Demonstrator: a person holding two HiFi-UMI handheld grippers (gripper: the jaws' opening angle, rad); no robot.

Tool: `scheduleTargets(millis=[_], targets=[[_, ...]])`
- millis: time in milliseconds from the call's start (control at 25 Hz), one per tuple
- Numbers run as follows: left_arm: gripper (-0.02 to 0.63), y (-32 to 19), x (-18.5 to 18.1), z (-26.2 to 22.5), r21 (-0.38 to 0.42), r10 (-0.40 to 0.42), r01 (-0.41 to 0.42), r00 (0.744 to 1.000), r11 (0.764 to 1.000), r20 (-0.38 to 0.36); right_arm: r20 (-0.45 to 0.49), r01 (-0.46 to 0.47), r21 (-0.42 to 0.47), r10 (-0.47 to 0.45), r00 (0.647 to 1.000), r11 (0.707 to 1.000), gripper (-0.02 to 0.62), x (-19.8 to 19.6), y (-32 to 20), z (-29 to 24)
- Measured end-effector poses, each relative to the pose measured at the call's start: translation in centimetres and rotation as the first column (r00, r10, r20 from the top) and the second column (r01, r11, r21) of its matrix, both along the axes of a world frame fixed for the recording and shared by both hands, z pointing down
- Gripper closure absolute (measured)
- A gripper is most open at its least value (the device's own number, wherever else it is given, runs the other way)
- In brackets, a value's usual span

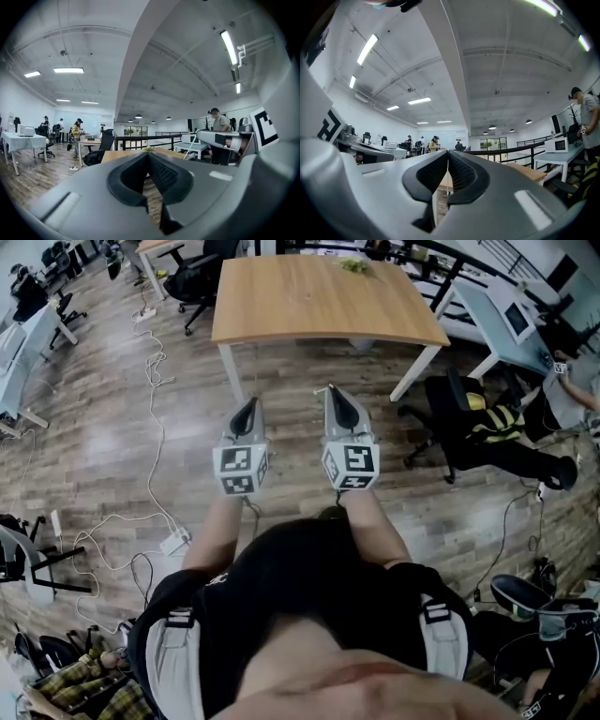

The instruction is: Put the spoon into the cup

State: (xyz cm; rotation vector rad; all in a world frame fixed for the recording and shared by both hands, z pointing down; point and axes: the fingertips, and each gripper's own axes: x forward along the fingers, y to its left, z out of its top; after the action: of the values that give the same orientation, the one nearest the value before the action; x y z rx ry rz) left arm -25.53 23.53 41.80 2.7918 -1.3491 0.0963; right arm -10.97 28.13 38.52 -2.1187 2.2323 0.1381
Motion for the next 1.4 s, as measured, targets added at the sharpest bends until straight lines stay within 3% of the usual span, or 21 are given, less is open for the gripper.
scheduleTargets(millis=[280,480,800,1400], targets=[[0.595,-1.5,-1.8,1.0,-0.026,-0.035,0.035,0.999,0.999,0.001,-0.008,0.03,-0.003,-0.03,1.0,1.0,0.589,-1.2,-1.8,0.4],[0.595,-3.9,-0.5,1.8,-0.035,-0.042,0.042,0.999,0.998,0.012,0.009,0.042,-0.008,-0.042,0.999,0.999,0.589,0.4,-4.2,1.3],[0.595,-10.1,4.0,2.7,-0.04,-0.035,0.037,0.998,0.999,0.043,0.045,0.053,0.006,-0.053,0.998,0.999,0.589,4.6,-10.4,2.2],[0.595,-23.4,15.3,1.7,-0.052,-0.077,0.081,0.994,0.995,0.074,0.061,0.109,-0.007,-0.109,0.992,0.994,0.589,15.9,-24.4,1.5]])
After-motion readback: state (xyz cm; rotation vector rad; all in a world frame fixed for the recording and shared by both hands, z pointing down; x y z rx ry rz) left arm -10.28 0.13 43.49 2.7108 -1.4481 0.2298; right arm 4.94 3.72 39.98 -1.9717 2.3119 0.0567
